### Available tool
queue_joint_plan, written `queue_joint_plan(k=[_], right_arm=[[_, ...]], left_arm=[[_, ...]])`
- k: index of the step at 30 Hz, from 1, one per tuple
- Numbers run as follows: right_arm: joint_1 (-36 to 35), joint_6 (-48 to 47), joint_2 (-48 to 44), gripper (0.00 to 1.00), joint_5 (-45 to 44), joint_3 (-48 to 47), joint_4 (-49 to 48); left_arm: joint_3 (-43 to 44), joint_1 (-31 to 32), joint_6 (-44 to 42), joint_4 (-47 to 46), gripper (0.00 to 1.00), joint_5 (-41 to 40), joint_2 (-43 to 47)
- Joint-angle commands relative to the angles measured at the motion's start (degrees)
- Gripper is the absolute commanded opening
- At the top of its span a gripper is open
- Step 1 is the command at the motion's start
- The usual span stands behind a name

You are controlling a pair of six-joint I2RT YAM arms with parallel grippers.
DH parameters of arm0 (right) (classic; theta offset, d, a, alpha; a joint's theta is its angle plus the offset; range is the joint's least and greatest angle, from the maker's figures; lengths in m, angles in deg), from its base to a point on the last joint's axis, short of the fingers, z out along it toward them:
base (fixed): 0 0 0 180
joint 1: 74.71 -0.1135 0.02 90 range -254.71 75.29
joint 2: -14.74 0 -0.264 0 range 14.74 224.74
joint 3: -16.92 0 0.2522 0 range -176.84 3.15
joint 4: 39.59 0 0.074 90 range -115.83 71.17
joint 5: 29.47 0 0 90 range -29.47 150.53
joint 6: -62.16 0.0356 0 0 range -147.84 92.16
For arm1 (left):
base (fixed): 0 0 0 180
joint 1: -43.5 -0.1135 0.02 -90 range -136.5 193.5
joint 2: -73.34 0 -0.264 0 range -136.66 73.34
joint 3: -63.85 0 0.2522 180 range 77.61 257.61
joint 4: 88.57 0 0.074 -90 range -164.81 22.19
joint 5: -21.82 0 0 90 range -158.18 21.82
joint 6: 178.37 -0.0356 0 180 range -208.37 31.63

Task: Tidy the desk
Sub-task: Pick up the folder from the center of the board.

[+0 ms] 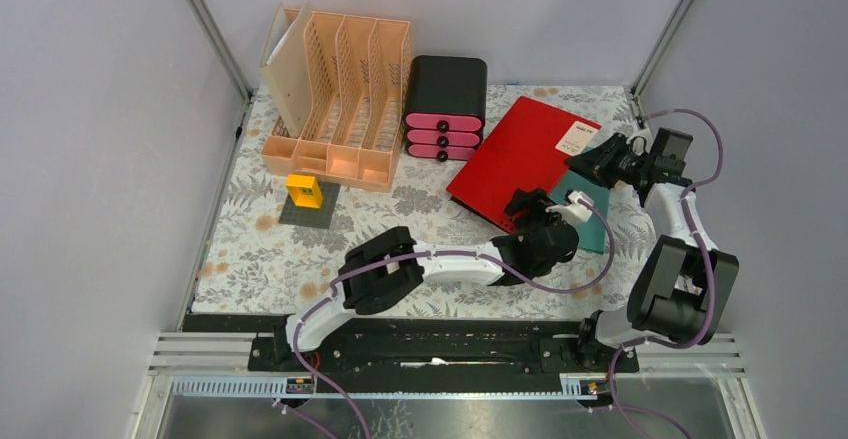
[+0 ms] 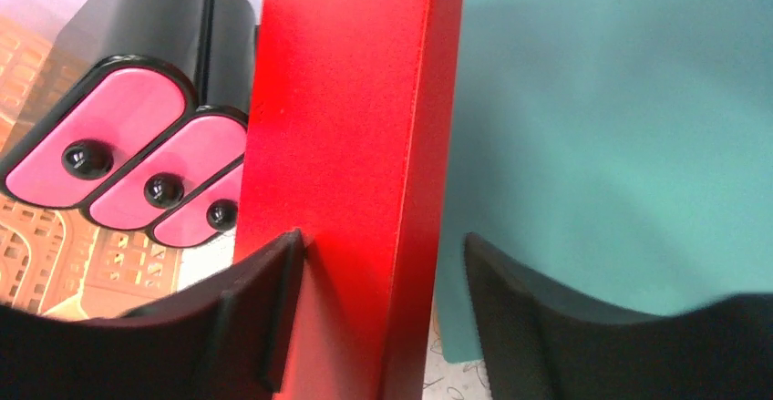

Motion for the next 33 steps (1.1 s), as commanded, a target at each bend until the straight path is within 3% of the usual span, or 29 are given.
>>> queue_joint_plan(k=[1, 8, 11, 13, 18, 22, 23, 29, 33], right_arm=[[-0.6, 2.5, -3.5, 0.00, 5.0, -0.4, -0.9], [-0.6, 0.7, -5.8, 0.00, 6.4, 0.6, -0.8], [-0.6, -1.0, -7.2, 0.00, 7.5, 0.8, -0.7], [-0.7, -2.2, -8.0, 0.12, 8.9, 0.9, -0.5], [-0.6, -6.8, -10.3, 0.56, 14.7, 1.4, 0.0], [-0.6, -14.3, -13.3, 0.80, 18.7, 0.7, 3.1], [-0.6, -16.6, -13.9, 0.97, 19.9, 0.3, 4.7], [-0.6, -28.3, -17.5, 1.00, 26.0, -1.8, 11.8], [-0.6, -41.8, -19.4, 1.00, 26.7, -4.6, 20.3]], left_arm=[[-2.4, -0.1, -11.2, -13.5, 0.60, -6.3, -0.7], [-6.9, 0.1, -13.3, -18.1, 0.00, -6.5, 2.4], [-12.5, 0.6, -13.6, -23.7, 0.00, -5.8, 7.3], [-16.2, 0.9, -13.9, -27.6, 0.00, -5.7, 10.6], [-24.2, 1.0, -11.1, -32.3, 0.00, -4.4, 19.2], [-31.1, 1.0, -7.0, -32.2, 0.00, -2.6, 25.6], [-32.9, 1.0, -5.7, -31.8, 0.00, -2.0, 27.4], [-41.8, 1.0, 3.0, -27.8, 0.00, 3.3, 37.8], [-47.1, 0.6, 8.6, -24.9, 0.00, 7.8, 44.7]])
